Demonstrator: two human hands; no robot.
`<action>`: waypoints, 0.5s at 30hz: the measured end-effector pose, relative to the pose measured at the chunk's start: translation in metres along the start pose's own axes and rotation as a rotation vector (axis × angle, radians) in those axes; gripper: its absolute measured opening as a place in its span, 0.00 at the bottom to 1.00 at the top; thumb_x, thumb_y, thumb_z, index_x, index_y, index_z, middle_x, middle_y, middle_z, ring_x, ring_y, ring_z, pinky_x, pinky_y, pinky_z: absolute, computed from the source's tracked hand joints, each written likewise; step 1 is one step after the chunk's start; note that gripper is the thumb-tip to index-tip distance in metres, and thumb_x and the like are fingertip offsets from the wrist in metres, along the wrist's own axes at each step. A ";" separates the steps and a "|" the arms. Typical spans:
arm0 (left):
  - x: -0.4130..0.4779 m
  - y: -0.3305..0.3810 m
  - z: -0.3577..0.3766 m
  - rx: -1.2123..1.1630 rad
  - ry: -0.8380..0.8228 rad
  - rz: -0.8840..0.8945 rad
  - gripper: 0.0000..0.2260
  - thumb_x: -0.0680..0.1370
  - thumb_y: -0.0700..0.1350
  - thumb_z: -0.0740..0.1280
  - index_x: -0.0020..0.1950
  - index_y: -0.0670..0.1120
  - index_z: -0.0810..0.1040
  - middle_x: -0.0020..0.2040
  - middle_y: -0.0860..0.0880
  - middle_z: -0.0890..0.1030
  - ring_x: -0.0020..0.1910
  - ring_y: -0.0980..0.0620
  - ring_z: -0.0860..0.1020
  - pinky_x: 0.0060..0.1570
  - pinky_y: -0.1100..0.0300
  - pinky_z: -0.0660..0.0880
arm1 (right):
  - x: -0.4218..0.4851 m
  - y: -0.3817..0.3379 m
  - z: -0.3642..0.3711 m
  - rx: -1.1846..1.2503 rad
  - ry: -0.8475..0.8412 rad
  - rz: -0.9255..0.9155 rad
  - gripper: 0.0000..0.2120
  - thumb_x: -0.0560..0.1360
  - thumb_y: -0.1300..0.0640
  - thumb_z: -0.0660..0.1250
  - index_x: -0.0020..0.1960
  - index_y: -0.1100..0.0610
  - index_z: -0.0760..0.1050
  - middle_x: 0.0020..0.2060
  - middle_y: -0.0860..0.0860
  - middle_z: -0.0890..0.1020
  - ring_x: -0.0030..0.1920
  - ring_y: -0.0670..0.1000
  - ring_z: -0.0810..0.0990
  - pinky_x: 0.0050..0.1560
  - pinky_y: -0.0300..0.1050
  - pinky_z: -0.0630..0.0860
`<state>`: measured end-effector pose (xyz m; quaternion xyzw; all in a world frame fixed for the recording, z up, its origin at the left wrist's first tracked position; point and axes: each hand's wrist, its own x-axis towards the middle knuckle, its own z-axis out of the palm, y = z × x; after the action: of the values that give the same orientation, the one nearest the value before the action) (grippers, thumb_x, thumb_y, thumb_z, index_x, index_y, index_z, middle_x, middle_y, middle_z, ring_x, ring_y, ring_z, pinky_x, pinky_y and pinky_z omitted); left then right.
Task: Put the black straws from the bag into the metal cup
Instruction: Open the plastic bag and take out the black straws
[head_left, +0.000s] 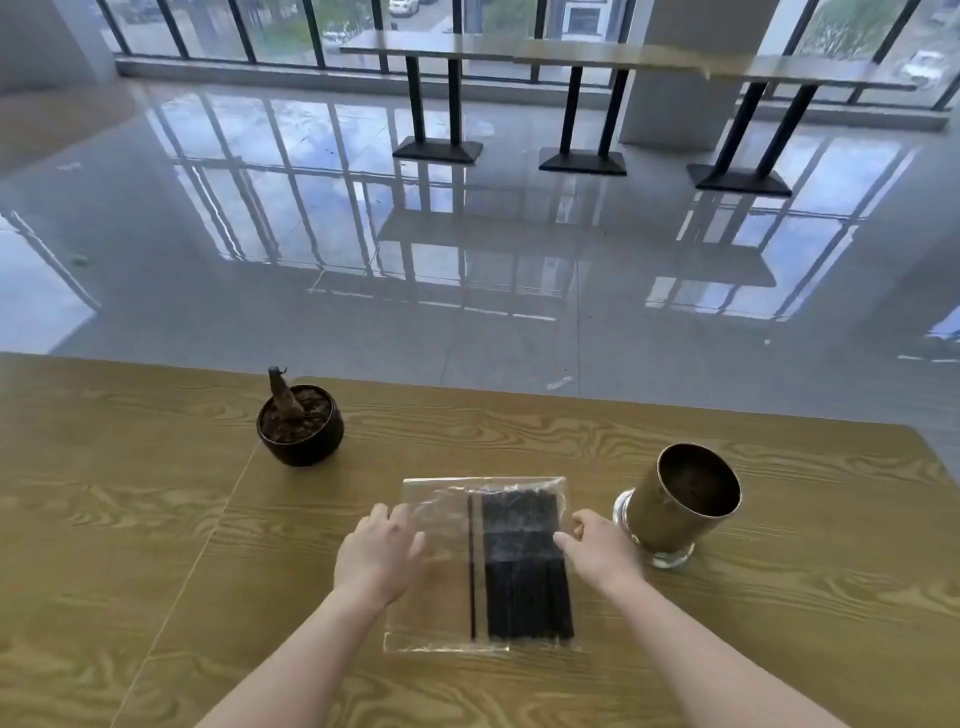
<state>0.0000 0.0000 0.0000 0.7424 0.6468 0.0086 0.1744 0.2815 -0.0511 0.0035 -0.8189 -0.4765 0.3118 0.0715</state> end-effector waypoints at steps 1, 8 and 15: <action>0.001 -0.001 0.003 -0.024 -0.031 -0.050 0.18 0.80 0.55 0.57 0.66 0.49 0.72 0.57 0.48 0.75 0.55 0.48 0.77 0.46 0.56 0.74 | 0.002 0.001 0.003 -0.020 -0.009 0.027 0.19 0.78 0.44 0.65 0.63 0.54 0.75 0.58 0.50 0.82 0.57 0.54 0.80 0.54 0.48 0.77; 0.011 0.002 0.025 -0.271 -0.131 -0.487 0.21 0.80 0.58 0.63 0.57 0.40 0.77 0.52 0.43 0.81 0.48 0.44 0.78 0.42 0.55 0.70 | 0.015 0.004 0.020 0.103 -0.009 0.207 0.25 0.78 0.45 0.67 0.70 0.57 0.72 0.65 0.53 0.79 0.64 0.57 0.78 0.59 0.48 0.73; 0.019 0.007 0.031 -0.508 -0.095 -0.645 0.11 0.76 0.50 0.72 0.38 0.45 0.77 0.35 0.48 0.81 0.33 0.50 0.78 0.33 0.57 0.71 | 0.023 0.011 0.033 0.516 -0.004 0.280 0.09 0.75 0.57 0.73 0.38 0.57 0.79 0.33 0.53 0.81 0.33 0.52 0.75 0.37 0.44 0.69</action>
<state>0.0174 0.0099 -0.0315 0.4345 0.8148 0.0787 0.3757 0.2793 -0.0438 -0.0375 -0.8309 -0.2637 0.4310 0.2329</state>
